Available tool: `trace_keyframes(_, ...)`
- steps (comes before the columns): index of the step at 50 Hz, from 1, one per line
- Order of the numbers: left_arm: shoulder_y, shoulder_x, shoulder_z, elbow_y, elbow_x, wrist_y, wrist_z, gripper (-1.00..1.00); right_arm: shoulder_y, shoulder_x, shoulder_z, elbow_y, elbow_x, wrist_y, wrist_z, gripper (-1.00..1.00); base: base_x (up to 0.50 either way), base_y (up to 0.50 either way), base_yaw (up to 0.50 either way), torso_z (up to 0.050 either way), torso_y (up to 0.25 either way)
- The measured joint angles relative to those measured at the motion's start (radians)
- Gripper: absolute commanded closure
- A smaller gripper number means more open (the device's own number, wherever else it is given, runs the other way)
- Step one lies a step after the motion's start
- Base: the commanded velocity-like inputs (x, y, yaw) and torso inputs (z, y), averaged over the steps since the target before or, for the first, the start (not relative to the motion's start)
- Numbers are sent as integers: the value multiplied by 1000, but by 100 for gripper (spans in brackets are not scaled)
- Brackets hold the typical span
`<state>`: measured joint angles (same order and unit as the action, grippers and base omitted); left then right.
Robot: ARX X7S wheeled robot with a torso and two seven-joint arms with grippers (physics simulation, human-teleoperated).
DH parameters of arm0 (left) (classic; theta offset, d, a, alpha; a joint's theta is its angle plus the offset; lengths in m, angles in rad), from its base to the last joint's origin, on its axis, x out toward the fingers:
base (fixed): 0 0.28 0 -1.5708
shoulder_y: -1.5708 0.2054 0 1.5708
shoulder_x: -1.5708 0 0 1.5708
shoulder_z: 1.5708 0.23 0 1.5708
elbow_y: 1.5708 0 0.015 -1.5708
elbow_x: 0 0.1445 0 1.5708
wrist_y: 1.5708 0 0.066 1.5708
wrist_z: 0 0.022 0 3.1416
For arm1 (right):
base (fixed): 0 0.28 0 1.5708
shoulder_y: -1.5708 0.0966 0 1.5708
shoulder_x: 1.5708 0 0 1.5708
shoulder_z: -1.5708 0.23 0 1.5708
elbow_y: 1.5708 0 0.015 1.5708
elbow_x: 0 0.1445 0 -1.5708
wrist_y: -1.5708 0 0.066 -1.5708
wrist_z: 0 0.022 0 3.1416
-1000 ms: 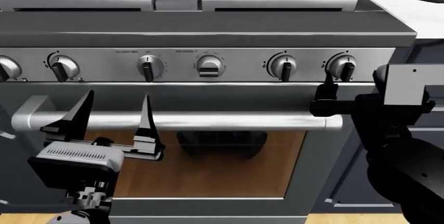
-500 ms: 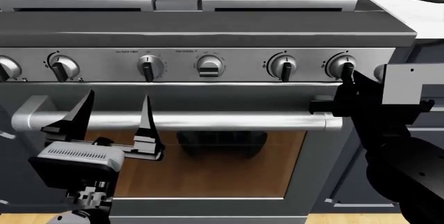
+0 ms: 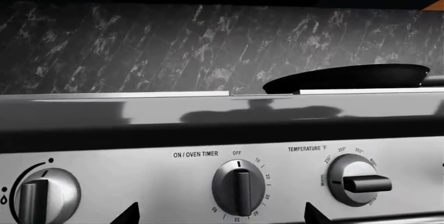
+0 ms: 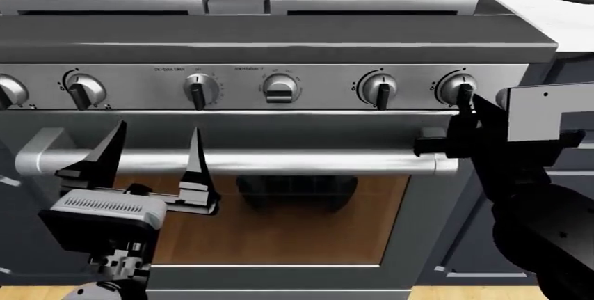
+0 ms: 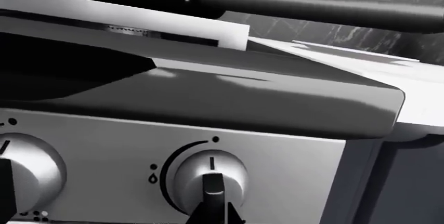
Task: Pick the croissant and place it on the pan. Then turn on the stove to warm the croissant.
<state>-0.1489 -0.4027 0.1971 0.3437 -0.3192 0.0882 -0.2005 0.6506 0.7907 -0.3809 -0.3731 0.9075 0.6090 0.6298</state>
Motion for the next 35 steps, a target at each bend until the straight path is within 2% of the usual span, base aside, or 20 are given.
trace_keyframes(35,0,-4,6,-10,-4,7,-4,-100,66,38,-92,-24,-101,84,-29,100,0,0,0,0,0)
